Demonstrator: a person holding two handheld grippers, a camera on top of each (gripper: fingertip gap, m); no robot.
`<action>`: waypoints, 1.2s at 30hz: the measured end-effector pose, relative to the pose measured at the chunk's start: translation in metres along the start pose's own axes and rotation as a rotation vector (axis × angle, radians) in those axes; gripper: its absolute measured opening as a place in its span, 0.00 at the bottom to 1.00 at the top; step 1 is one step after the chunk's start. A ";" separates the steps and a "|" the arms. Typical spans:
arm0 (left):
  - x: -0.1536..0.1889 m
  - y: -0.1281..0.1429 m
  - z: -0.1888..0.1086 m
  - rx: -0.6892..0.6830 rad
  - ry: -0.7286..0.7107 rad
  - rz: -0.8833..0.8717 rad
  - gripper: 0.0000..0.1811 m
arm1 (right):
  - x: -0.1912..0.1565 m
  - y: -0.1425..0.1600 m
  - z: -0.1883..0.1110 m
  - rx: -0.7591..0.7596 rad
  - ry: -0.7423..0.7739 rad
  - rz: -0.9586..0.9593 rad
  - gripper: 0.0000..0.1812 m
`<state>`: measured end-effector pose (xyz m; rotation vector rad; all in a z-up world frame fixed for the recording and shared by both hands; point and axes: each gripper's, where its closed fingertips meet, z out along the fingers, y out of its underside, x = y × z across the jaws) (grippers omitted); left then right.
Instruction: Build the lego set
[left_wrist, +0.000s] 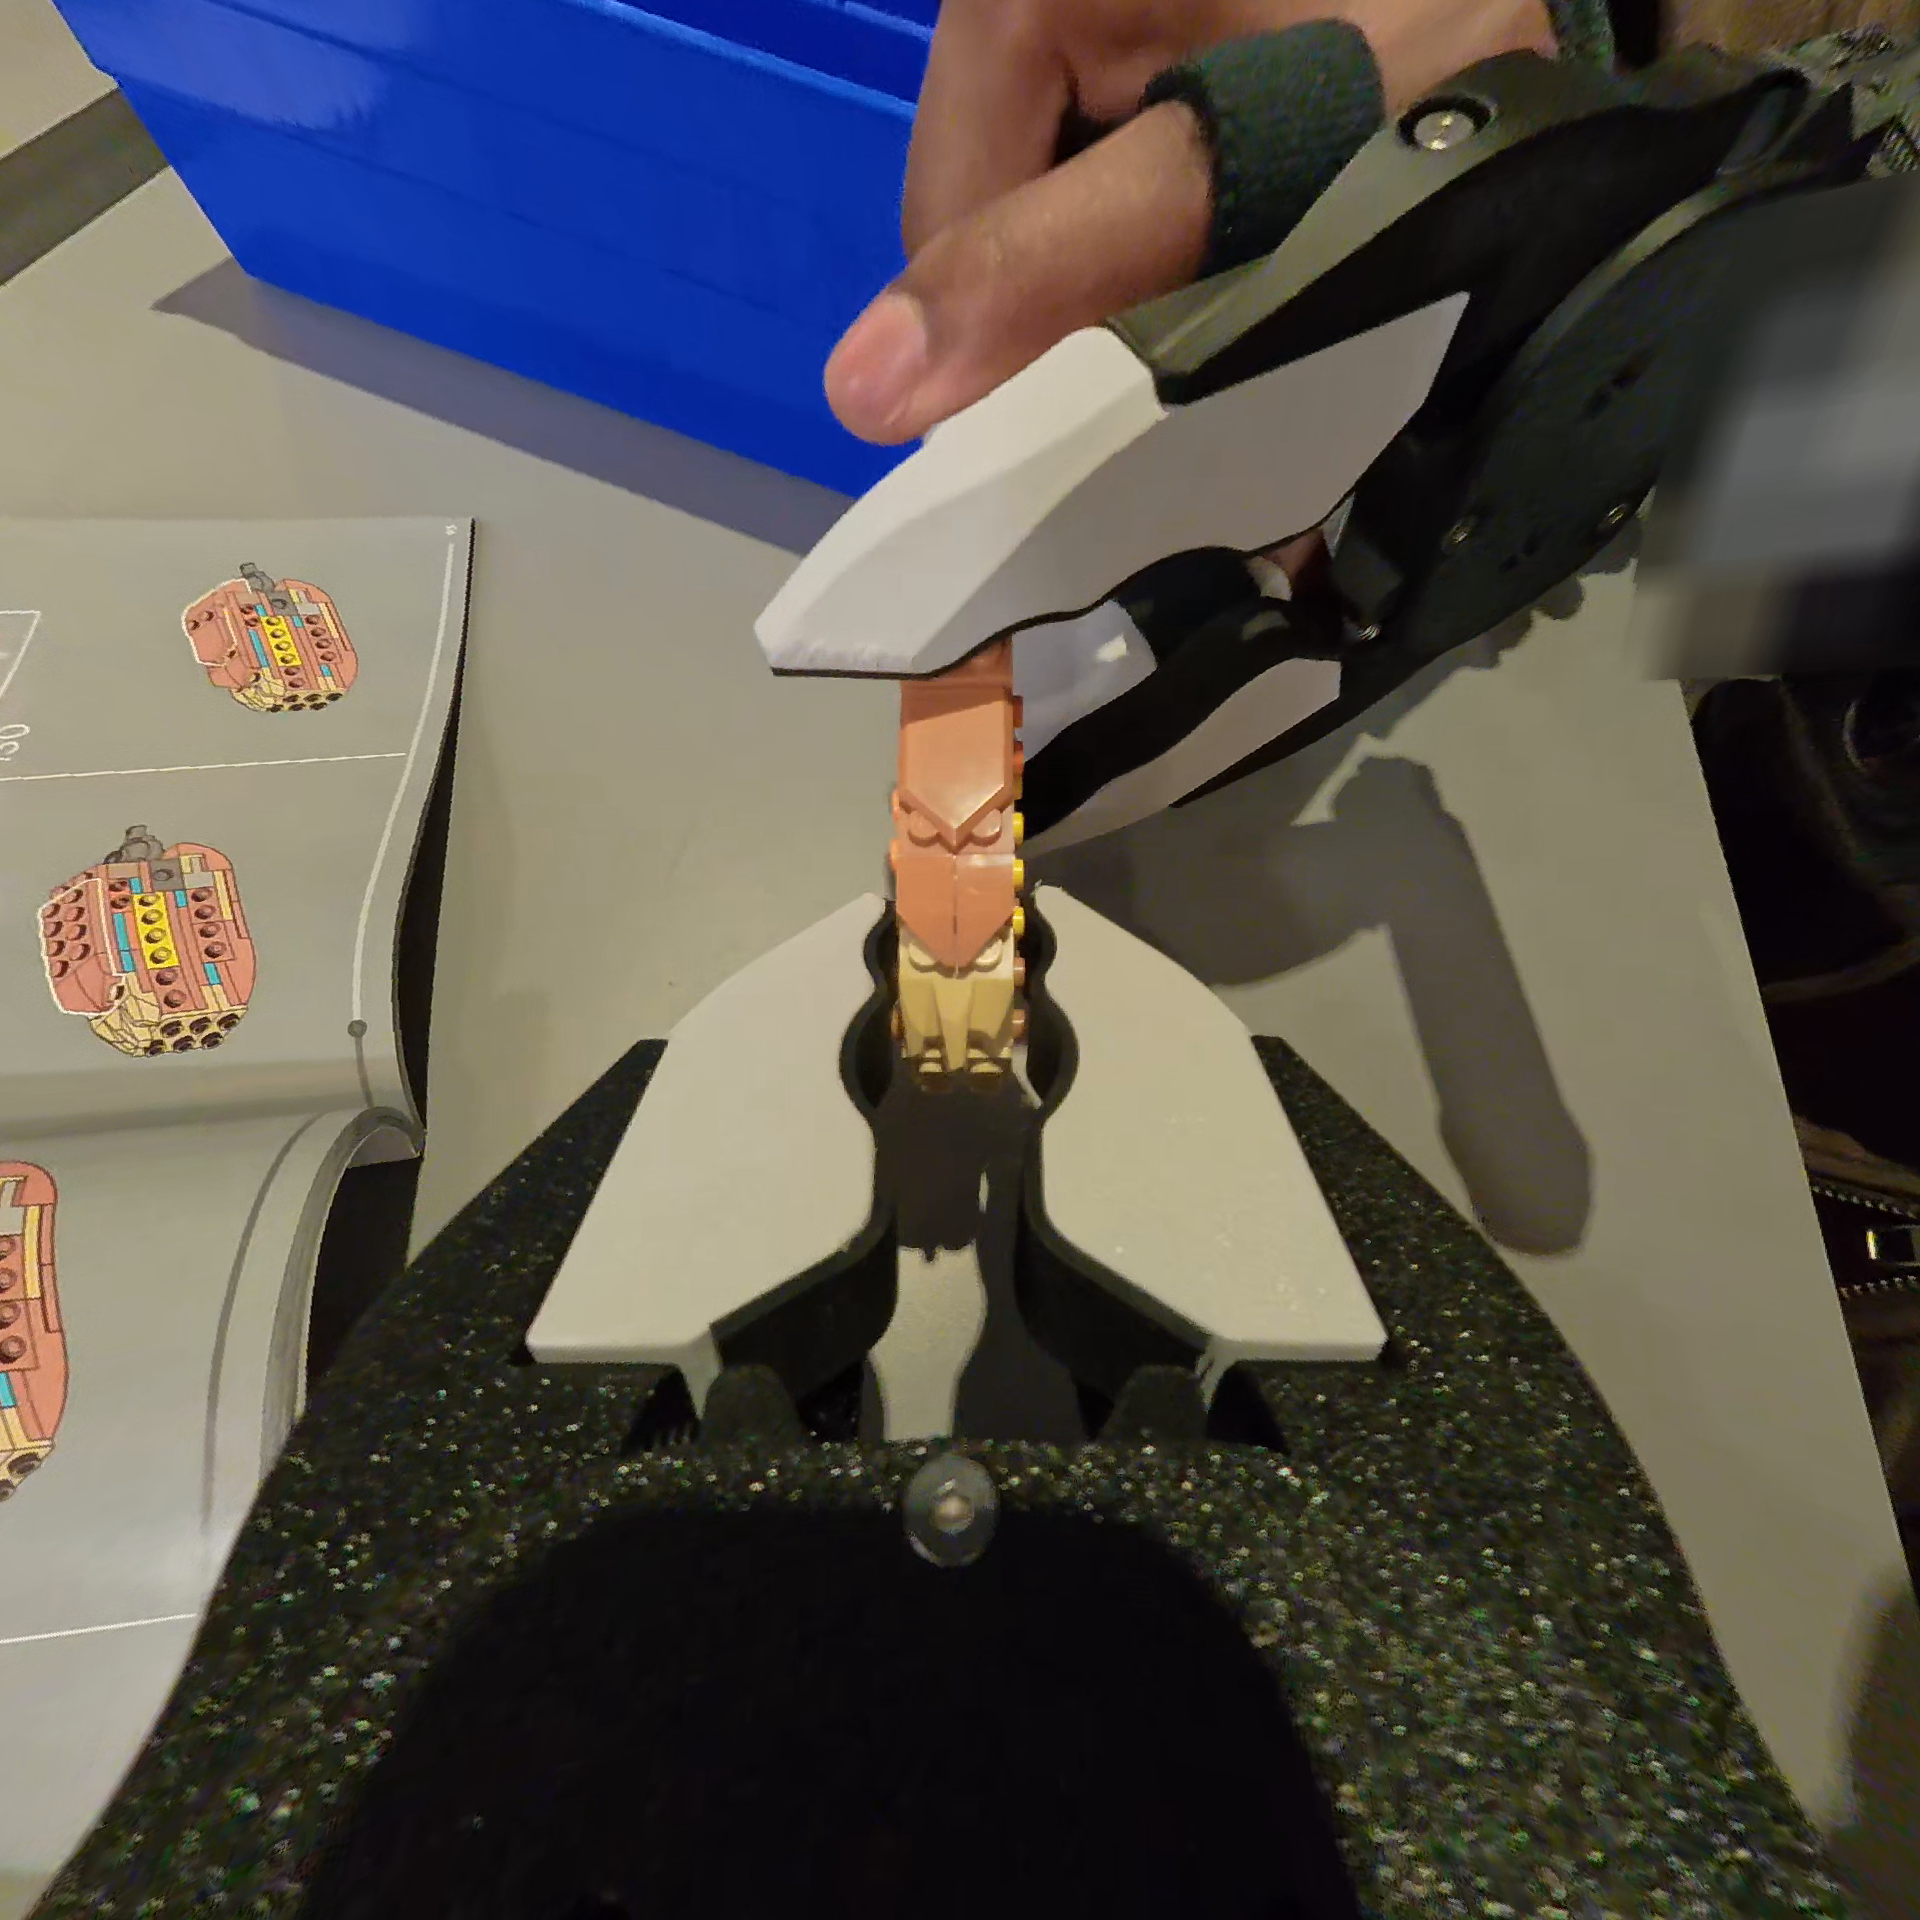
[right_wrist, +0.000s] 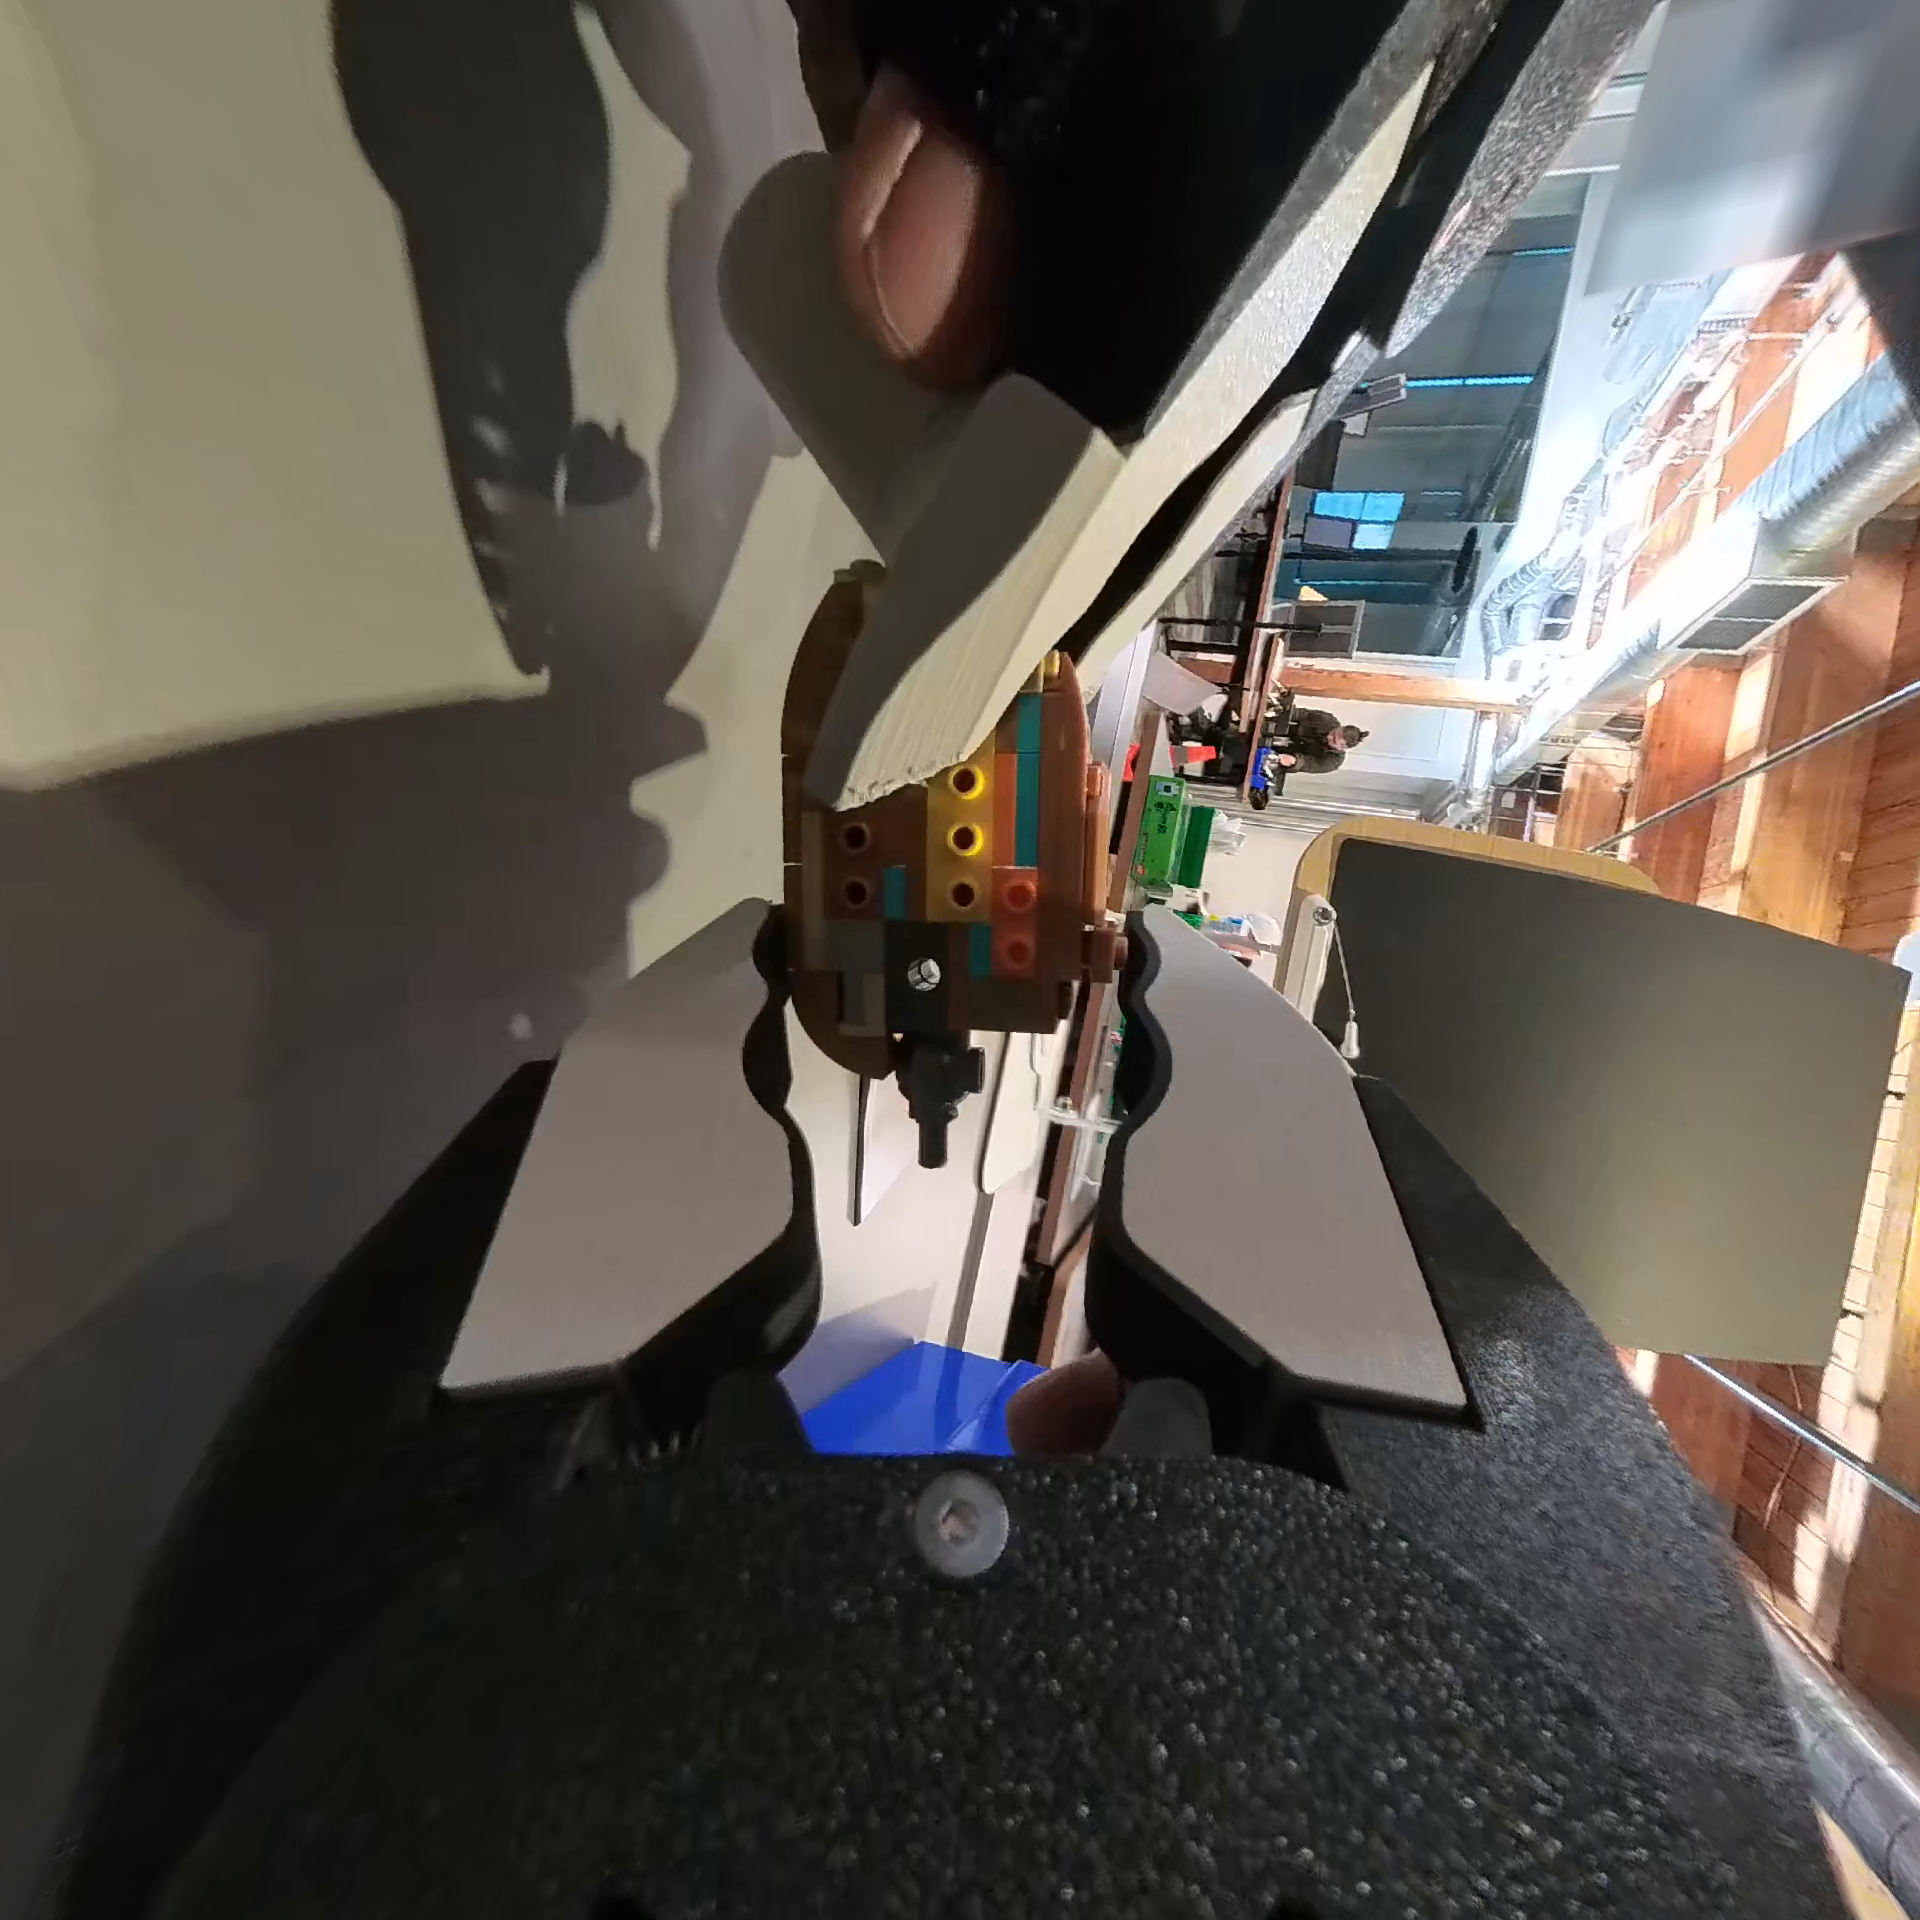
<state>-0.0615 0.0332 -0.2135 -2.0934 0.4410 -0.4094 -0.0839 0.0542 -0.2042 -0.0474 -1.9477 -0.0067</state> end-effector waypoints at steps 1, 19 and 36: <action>0.000 0.000 0.000 0.001 0.002 -0.002 0.12 | 0.000 0.000 0.000 0.001 -0.007 0.004 0.34; 0.000 0.003 0.003 -0.001 0.026 -0.051 0.12 | -0.004 0.003 0.000 -0.017 -0.052 -0.004 0.33; -0.003 -0.002 0.000 0.041 0.037 -0.118 0.12 | 0.005 0.007 -0.001 -0.048 0.082 -0.012 0.33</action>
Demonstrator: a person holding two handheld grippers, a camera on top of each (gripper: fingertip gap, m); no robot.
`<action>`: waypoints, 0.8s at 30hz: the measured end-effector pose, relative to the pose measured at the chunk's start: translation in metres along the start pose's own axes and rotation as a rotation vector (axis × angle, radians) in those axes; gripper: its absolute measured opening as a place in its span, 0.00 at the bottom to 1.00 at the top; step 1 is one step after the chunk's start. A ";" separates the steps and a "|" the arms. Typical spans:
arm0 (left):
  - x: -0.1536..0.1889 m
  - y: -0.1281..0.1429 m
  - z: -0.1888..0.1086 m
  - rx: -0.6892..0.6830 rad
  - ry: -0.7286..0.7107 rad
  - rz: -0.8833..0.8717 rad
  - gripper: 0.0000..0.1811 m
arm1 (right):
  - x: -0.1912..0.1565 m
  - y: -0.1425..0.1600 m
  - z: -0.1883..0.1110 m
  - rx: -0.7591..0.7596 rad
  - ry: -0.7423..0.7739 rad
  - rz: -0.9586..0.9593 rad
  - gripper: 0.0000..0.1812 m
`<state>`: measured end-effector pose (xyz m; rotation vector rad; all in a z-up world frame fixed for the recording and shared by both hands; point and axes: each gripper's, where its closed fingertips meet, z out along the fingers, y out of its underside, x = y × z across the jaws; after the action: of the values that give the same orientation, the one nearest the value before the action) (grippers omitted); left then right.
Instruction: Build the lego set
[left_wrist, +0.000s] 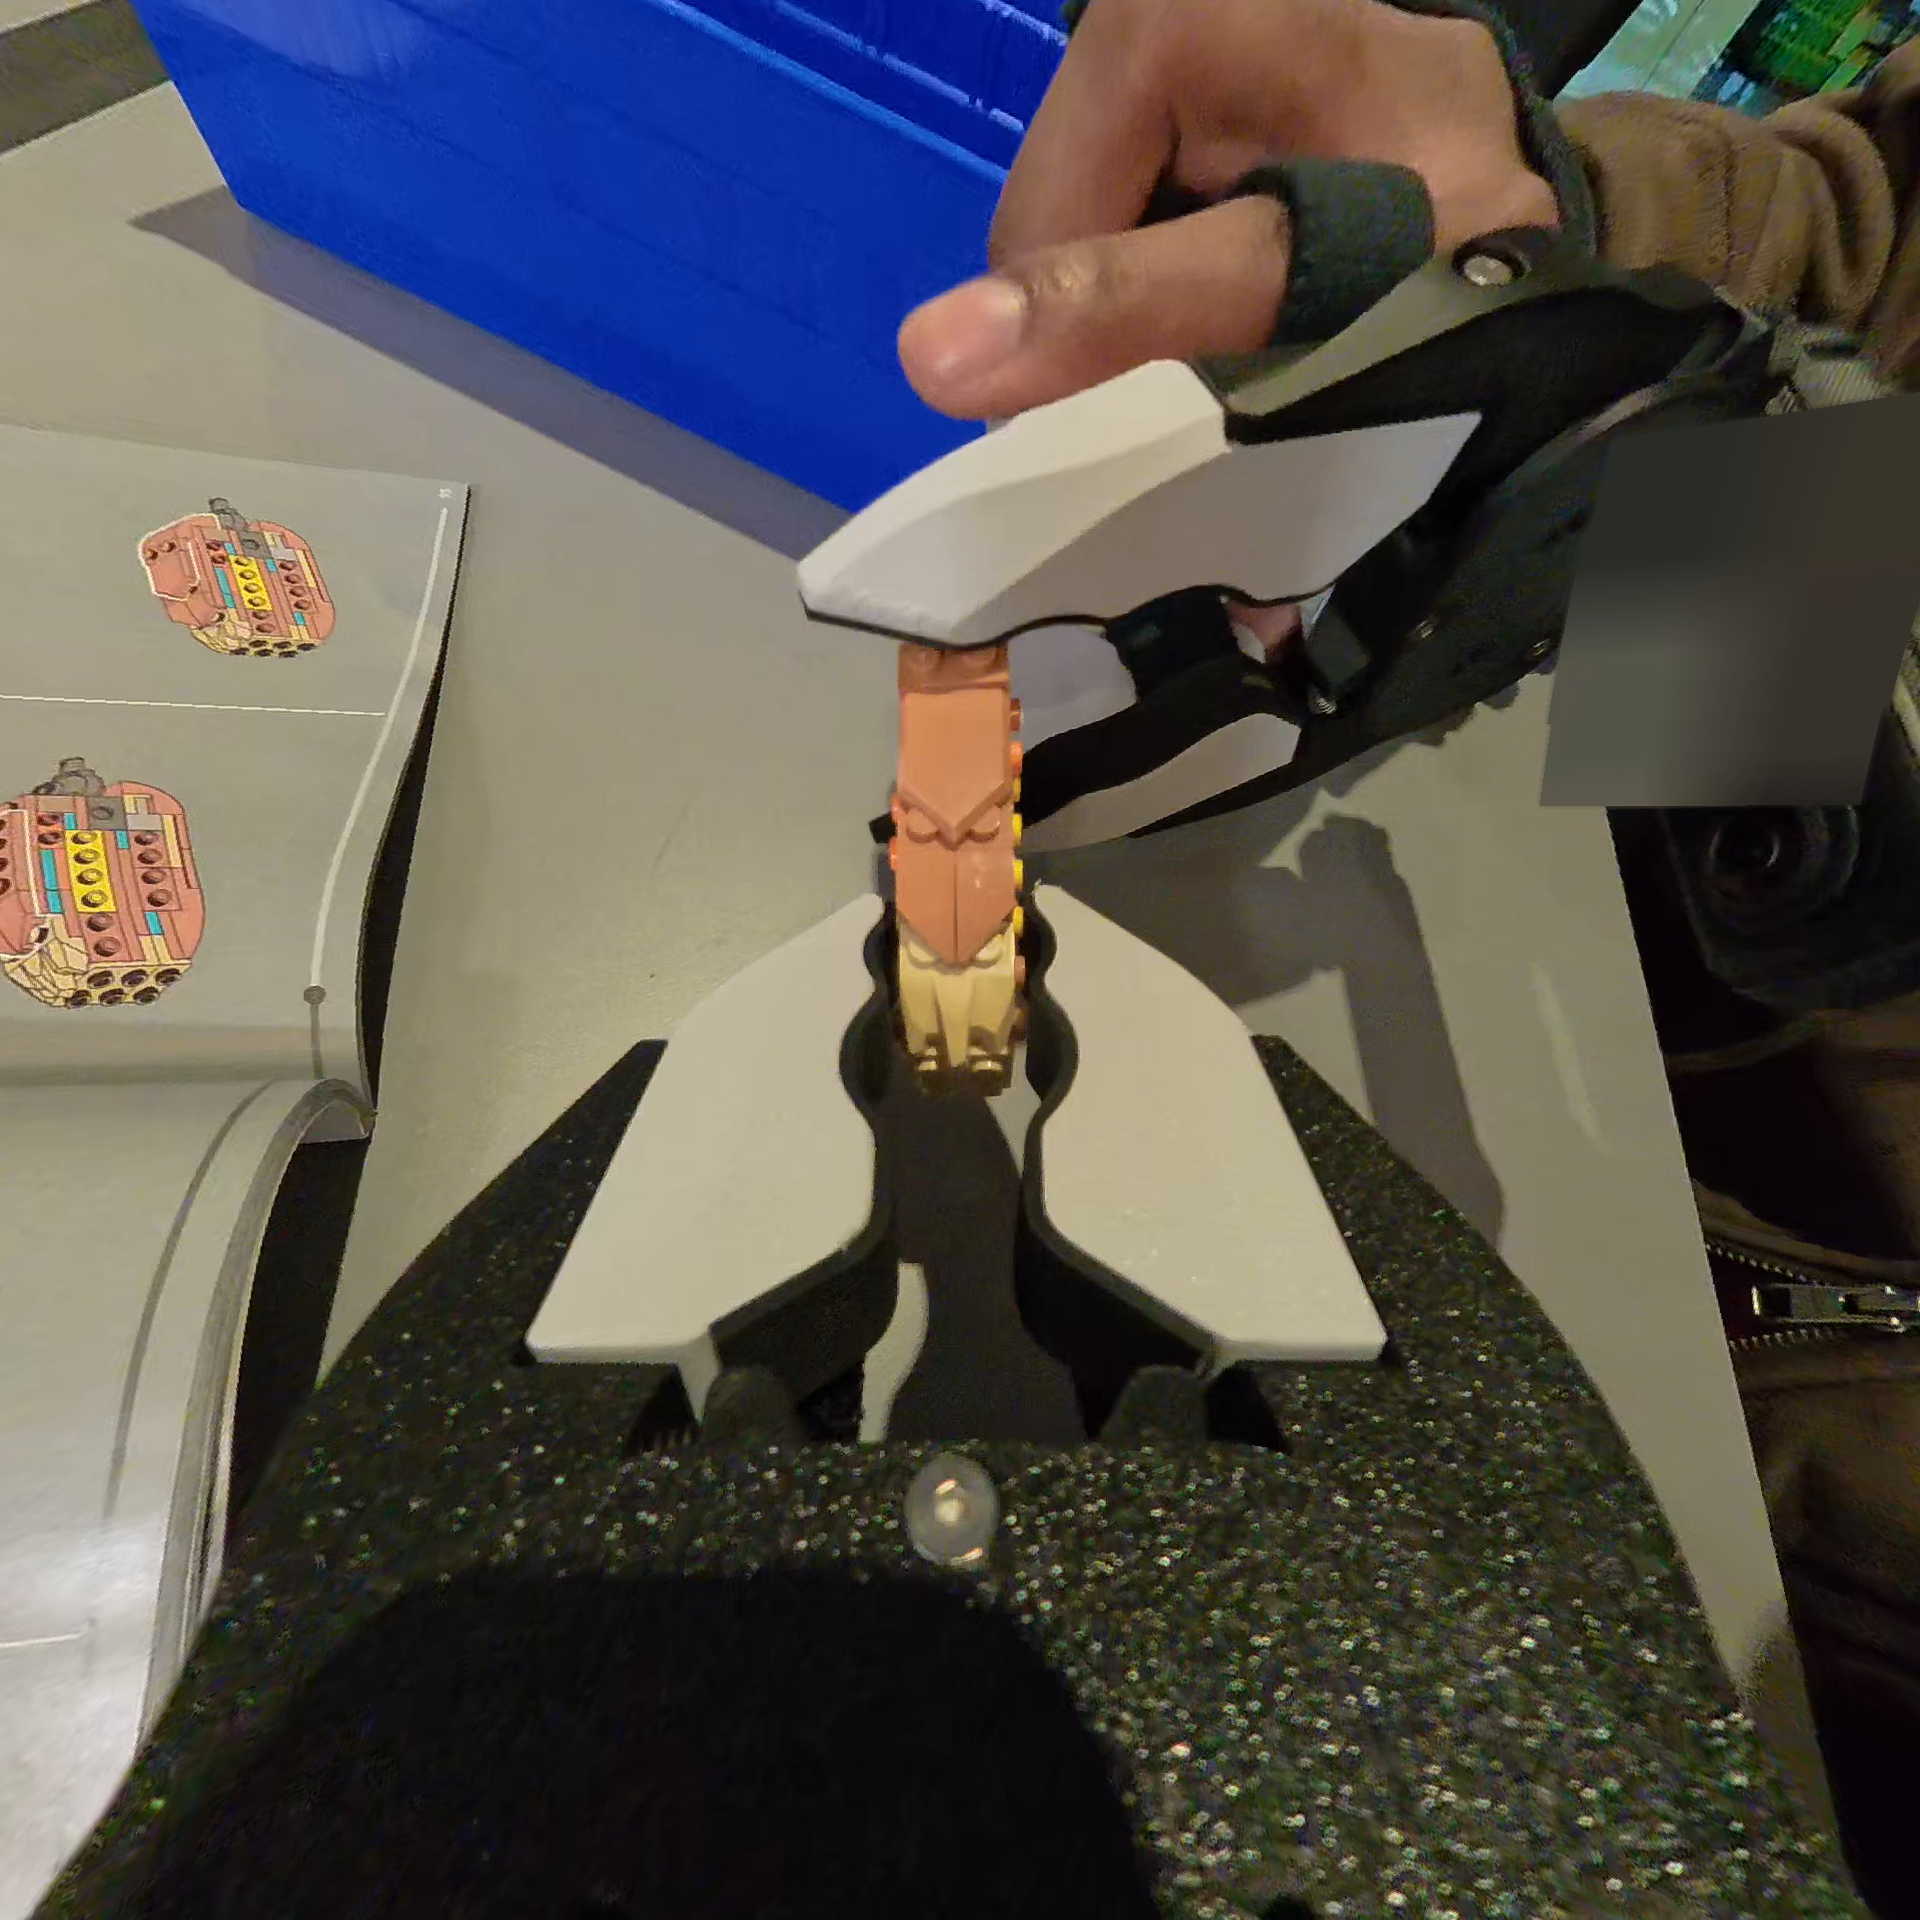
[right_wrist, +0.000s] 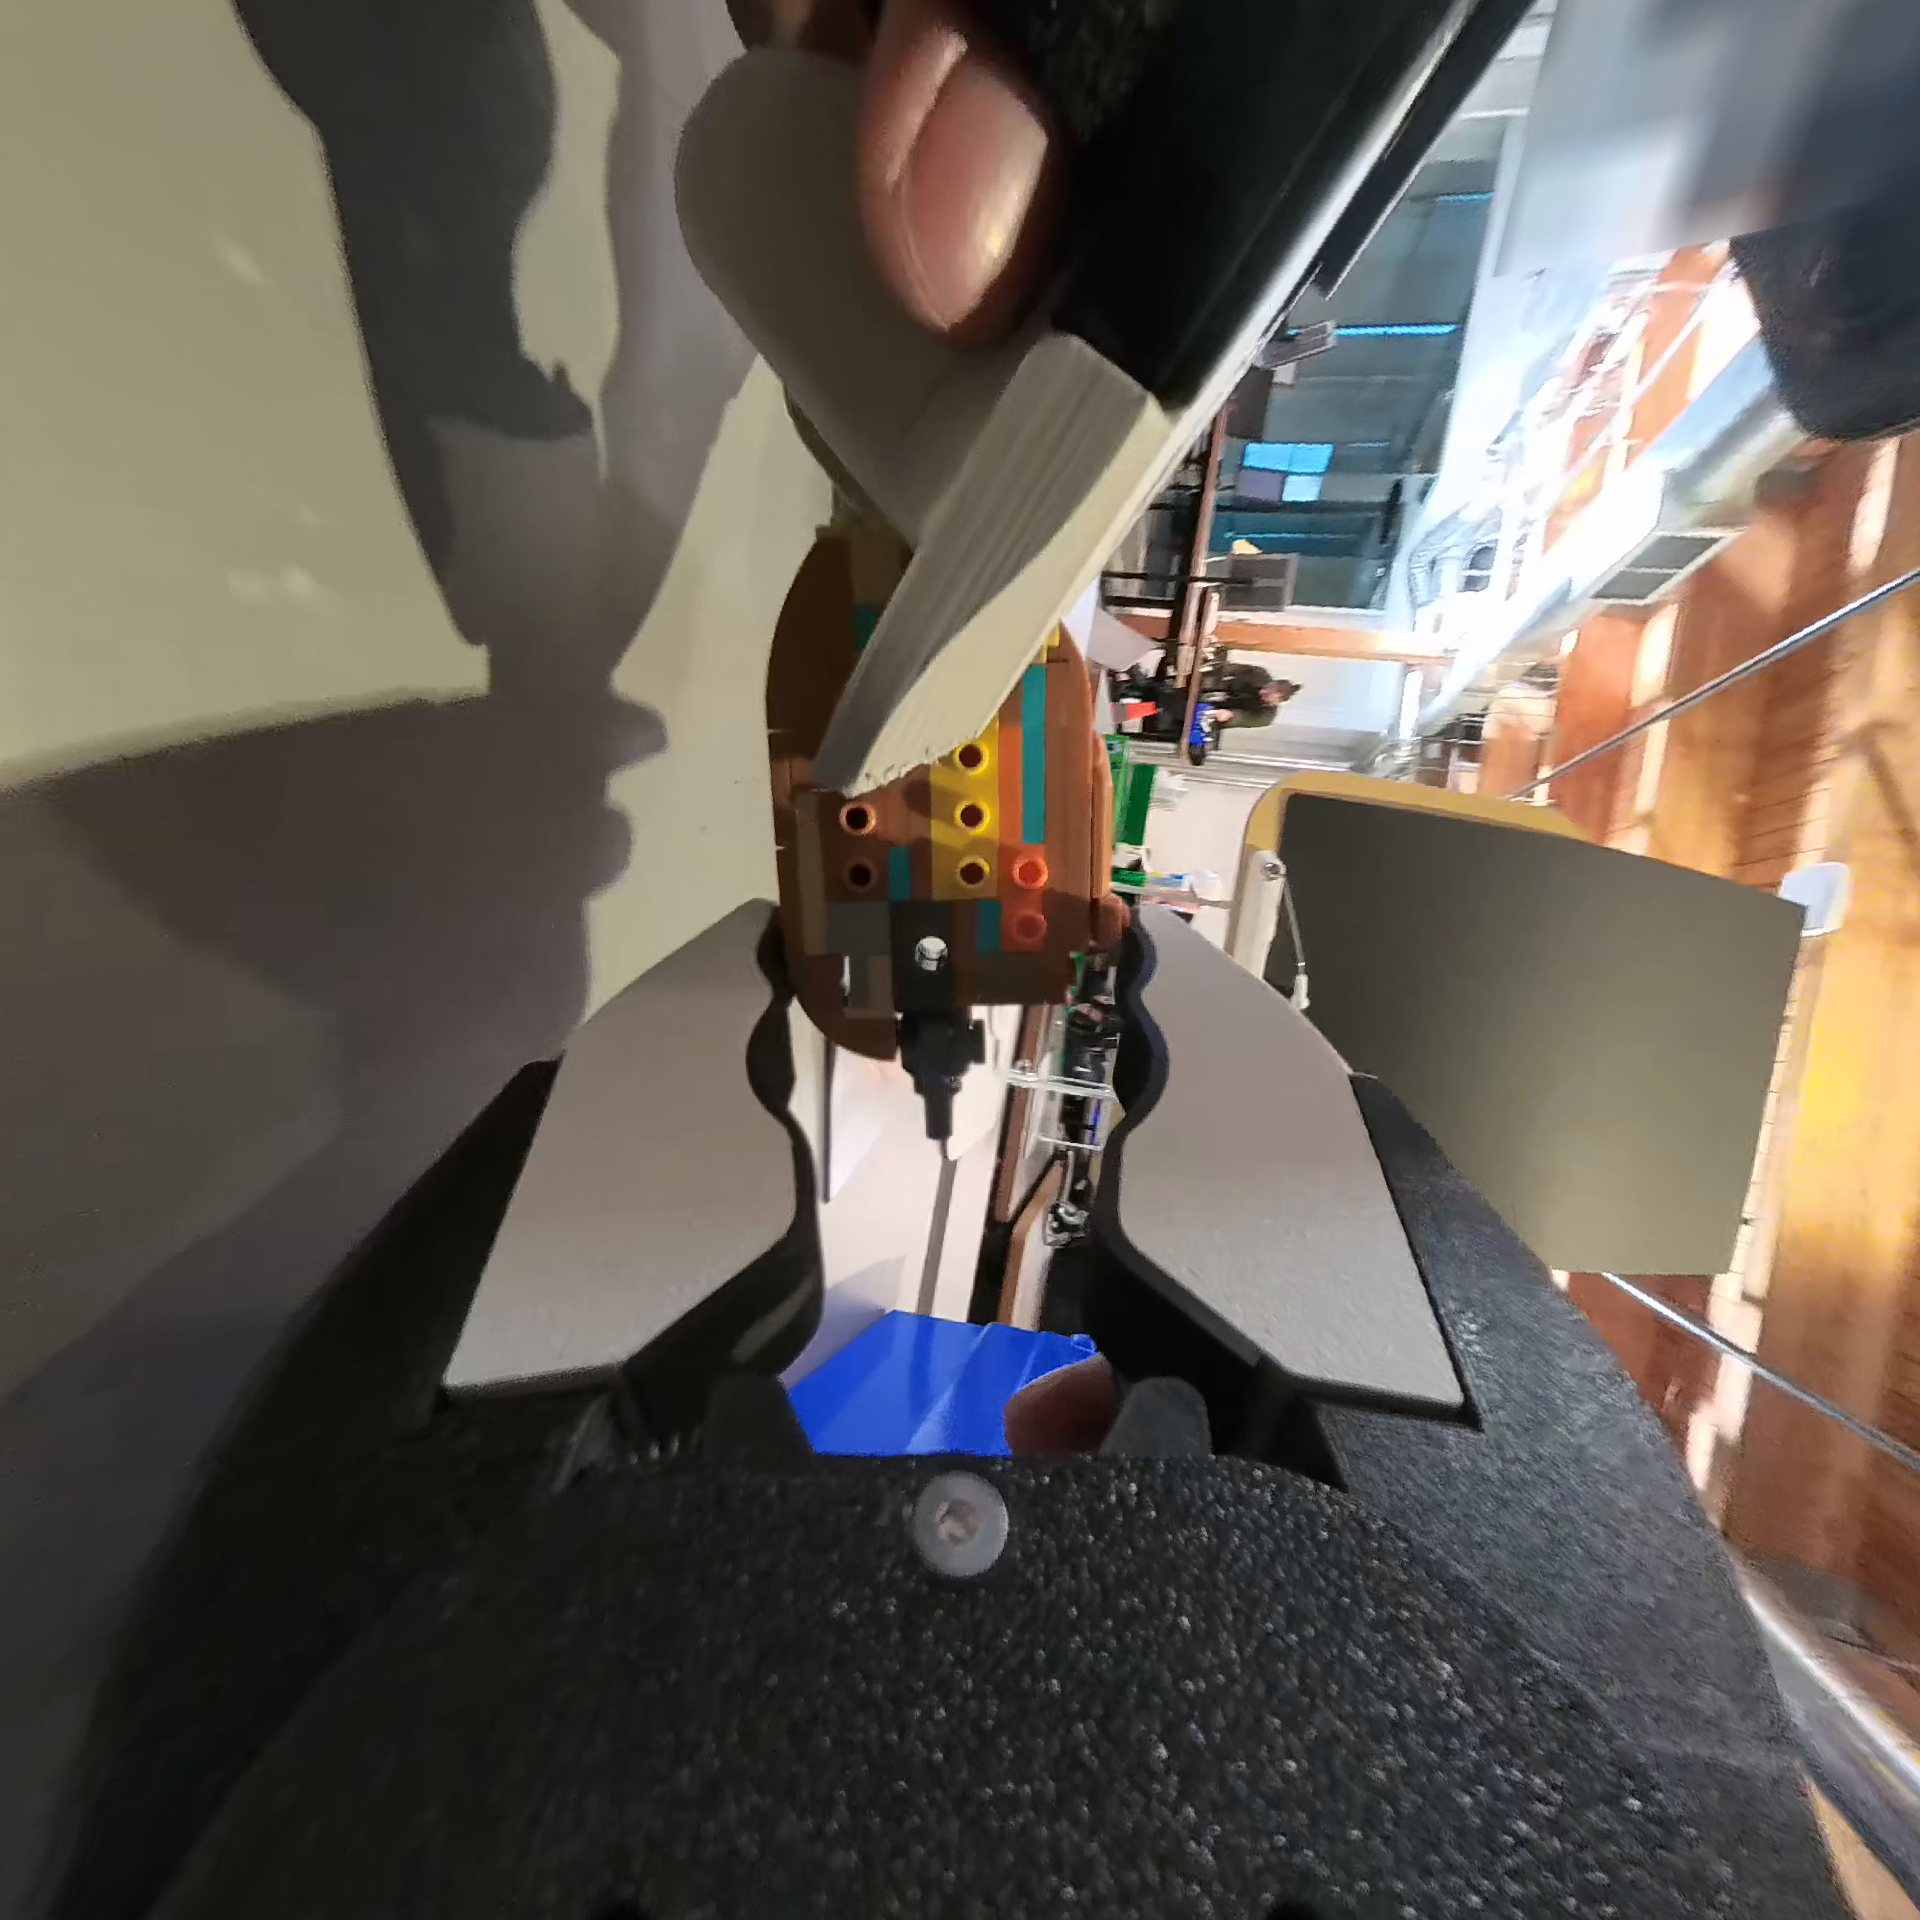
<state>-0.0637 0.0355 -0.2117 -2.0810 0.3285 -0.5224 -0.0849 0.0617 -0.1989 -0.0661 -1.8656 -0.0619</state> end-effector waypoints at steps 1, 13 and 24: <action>0.000 0.000 0.000 0.000 -0.001 0.000 0.12 | 0.000 0.000 0.000 0.000 0.000 -0.001 0.33; -0.002 0.002 0.001 -0.008 0.004 -0.025 0.12 | -0.003 0.000 0.003 0.007 -0.033 -0.017 0.32; -0.002 -0.001 0.000 -0.002 -0.029 0.014 0.12 | 0.003 -0.001 0.004 -0.009 0.015 -0.034 0.32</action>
<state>-0.0659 0.0372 -0.2109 -2.0845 0.3265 -0.4839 -0.0891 0.0612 -0.1975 -0.0398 -1.8513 -0.0935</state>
